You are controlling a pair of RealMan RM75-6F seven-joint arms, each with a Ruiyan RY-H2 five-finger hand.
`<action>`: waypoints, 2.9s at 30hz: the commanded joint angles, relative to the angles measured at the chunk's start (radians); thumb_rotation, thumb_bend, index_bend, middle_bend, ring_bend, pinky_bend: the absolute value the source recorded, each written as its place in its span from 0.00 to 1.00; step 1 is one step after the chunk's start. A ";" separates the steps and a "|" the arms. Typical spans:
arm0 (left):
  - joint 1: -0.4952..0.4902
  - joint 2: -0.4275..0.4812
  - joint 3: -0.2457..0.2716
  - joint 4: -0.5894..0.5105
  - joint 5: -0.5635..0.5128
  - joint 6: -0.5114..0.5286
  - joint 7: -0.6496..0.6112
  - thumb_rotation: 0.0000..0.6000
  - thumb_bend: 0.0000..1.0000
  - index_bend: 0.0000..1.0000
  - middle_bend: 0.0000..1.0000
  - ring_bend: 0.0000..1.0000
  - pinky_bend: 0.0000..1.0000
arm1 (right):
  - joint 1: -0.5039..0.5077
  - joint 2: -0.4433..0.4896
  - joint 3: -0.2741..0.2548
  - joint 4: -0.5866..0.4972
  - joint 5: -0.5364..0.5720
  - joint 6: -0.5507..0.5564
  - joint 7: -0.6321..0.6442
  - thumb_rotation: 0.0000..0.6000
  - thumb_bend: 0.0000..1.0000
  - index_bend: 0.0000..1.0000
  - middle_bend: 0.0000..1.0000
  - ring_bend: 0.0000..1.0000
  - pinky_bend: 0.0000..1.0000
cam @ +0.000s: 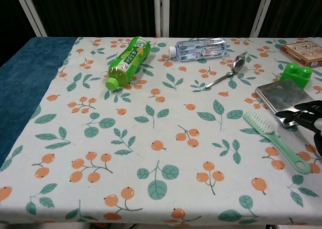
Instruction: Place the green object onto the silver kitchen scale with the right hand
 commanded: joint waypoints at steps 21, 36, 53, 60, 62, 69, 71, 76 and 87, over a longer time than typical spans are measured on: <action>0.003 0.013 -0.001 -0.011 0.003 0.009 0.000 1.00 0.05 0.03 0.03 0.00 0.00 | 0.123 0.150 0.242 -0.090 0.209 -0.022 -0.074 1.00 0.32 0.00 0.00 0.00 0.00; -0.001 0.028 0.000 -0.030 0.006 0.004 -0.005 1.00 0.05 0.03 0.03 0.00 0.00 | 0.359 0.088 0.300 0.106 0.653 -0.309 -0.359 1.00 0.23 0.00 0.00 0.00 0.00; -0.001 0.021 -0.001 -0.012 -0.012 -0.010 -0.023 1.00 0.05 0.03 0.03 0.00 0.00 | 0.487 -0.013 0.178 0.259 0.735 -0.367 -0.510 1.00 0.21 0.00 0.00 0.00 0.00; -0.002 0.021 -0.003 -0.009 -0.019 -0.016 -0.032 1.00 0.05 0.03 0.03 0.00 0.00 | 0.503 -0.040 0.163 0.309 0.732 -0.378 -0.480 1.00 0.20 0.00 0.00 0.00 0.00; -0.003 0.022 -0.003 -0.010 -0.019 -0.017 -0.037 1.00 0.05 0.03 0.03 0.00 0.00 | 0.511 -0.046 0.158 0.323 0.733 -0.386 -0.476 1.00 0.20 0.00 0.00 0.00 0.00; -0.003 0.027 -0.004 -0.013 -0.024 -0.020 -0.037 1.00 0.05 0.03 0.03 0.00 0.00 | 0.526 -0.066 0.149 0.350 0.740 -0.405 -0.455 1.00 0.20 0.00 0.00 0.00 0.00; -0.004 0.026 -0.005 -0.012 -0.025 -0.021 -0.036 1.00 0.05 0.03 0.03 0.00 0.00 | 0.527 -0.070 0.146 0.357 0.739 -0.406 -0.446 1.00 0.20 0.00 0.00 0.00 0.00; -0.006 0.025 -0.006 -0.011 -0.026 -0.024 -0.035 1.00 0.05 0.03 0.03 0.00 0.00 | 0.524 -0.076 0.141 0.370 0.711 -0.393 -0.410 1.00 0.21 0.21 0.00 0.00 0.00; -0.005 0.026 -0.005 -0.010 -0.025 -0.023 -0.035 1.00 0.05 0.03 0.03 0.00 0.00 | 0.510 -0.082 0.138 0.393 0.662 -0.378 -0.338 1.00 0.23 0.56 0.10 0.00 0.00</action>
